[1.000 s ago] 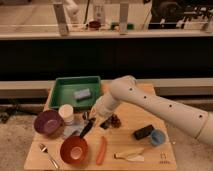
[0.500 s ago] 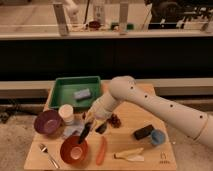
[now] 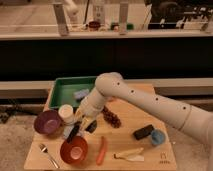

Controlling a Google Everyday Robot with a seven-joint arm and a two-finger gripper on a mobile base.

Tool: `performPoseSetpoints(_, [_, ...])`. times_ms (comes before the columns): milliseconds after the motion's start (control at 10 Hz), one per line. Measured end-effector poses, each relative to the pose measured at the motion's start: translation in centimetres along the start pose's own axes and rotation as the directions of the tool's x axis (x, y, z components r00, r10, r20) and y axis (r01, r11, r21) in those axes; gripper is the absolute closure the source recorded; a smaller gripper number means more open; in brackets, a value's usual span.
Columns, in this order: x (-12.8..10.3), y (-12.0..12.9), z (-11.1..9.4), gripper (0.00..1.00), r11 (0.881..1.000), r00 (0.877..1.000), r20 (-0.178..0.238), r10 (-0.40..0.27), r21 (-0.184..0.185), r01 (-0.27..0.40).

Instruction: Wipe red bowl with brush

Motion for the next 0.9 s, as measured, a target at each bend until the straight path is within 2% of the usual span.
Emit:
performPoseSetpoints(400, [-2.0, 0.1, 0.2, 1.00, 0.999, 0.999, 0.040, -0.028, -0.025, 0.029])
performPoseSetpoints(600, [-3.0, 0.9, 0.8, 1.00, 0.998, 0.997, 0.059, -0.041, -0.050, 0.044])
performPoseSetpoints(700, [-3.4, 1.1, 1.5, 1.00, 0.996, 0.996, 0.076, -0.051, -0.074, 0.056])
performPoseSetpoints(900, [-4.0, 1.4, 2.1, 1.00, 0.993, 0.994, 0.094, -0.061, -0.092, 0.070])
